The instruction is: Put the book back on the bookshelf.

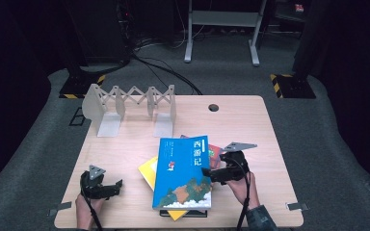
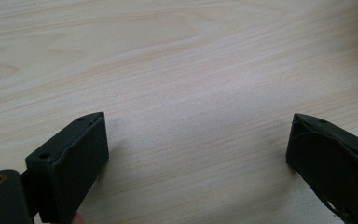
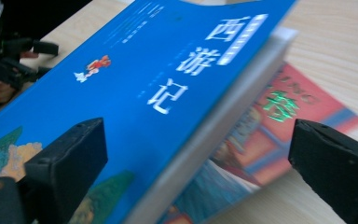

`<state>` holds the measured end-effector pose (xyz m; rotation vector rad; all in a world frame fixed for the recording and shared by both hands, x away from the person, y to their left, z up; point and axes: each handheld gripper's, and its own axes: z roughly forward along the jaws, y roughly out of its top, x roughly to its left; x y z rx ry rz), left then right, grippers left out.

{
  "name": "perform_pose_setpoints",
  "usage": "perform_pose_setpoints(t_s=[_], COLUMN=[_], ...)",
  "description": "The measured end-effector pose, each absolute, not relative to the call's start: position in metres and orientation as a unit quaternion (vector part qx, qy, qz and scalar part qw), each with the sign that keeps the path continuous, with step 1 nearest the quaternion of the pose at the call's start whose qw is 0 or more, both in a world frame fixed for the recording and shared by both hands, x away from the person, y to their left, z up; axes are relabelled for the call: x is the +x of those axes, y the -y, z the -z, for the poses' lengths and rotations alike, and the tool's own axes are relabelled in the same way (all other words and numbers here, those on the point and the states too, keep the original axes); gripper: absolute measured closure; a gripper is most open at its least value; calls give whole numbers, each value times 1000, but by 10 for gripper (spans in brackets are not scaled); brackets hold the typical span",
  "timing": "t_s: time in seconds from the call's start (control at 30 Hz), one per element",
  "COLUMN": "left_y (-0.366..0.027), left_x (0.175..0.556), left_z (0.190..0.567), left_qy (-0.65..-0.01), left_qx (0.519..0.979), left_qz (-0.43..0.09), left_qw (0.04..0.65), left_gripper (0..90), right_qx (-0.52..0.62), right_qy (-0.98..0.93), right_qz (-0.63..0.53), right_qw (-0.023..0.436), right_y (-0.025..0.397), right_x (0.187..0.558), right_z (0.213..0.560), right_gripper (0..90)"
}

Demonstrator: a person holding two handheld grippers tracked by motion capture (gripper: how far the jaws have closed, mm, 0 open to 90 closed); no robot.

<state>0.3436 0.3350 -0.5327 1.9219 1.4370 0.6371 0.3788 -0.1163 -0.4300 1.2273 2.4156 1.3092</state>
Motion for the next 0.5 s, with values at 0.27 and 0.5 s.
perform_pose_setpoints(t_s=[0.27, 0.5], left_y=[-343, -337], left_x=[346, 357], left_z=[532, 508], left_qy=[-582, -568], left_qx=[704, 705], left_qz=[-245, -233], left_qw=[324, 354], left_gripper=[52, 2], right_qx=[418, 416], right_qy=[-800, -801], right_qz=[-430, -430], right_qw=[32, 24], right_y=[109, 106], right_x=[390, 396], right_z=[445, 448], right_gripper=[127, 158])
